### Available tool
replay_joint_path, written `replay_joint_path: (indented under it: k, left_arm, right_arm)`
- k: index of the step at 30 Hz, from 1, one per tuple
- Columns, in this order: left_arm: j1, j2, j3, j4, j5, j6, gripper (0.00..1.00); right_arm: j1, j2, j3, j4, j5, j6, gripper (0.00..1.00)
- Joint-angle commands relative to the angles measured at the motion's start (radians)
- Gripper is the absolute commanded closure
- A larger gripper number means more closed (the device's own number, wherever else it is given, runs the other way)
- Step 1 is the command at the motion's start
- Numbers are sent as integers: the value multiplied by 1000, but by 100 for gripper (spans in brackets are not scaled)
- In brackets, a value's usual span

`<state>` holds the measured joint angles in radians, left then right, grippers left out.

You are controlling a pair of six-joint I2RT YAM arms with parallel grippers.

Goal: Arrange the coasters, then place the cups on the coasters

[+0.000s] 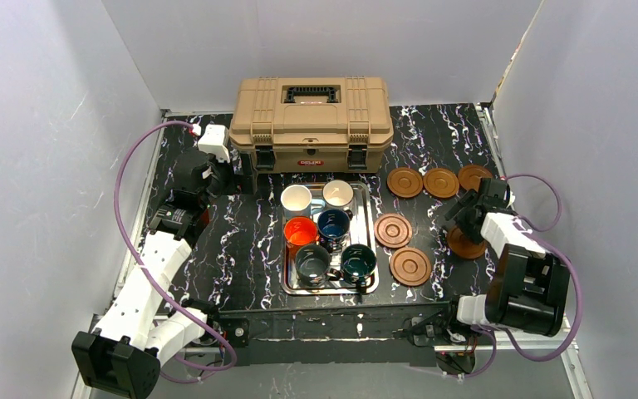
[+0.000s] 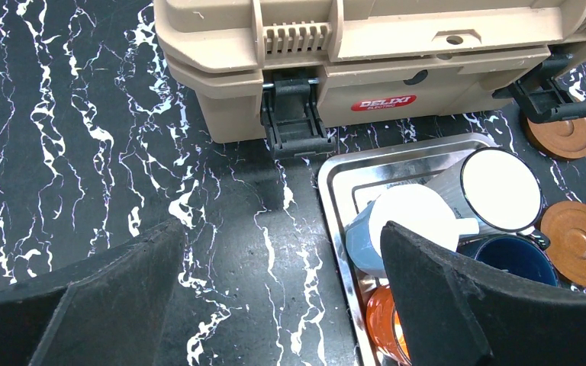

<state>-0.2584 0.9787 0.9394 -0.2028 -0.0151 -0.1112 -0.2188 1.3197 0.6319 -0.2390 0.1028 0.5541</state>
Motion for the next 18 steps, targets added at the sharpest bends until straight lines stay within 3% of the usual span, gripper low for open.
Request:
replay_joint_path:
  k: [1, 7, 18]
  left_arm:
    - [-5, -10, 16, -11, -9, 13, 2]
    - [-5, -17, 16, -11, -11, 14, 2]
    - [-10, -20, 14, -9, -12, 13, 2]
  right_arm:
    - [-9, 7, 73, 18, -27, -47, 27]
    - [-10, -100, 78, -154, 141, -14, 26]
    - [-29, -175, -3, -271, 210, 55, 30]
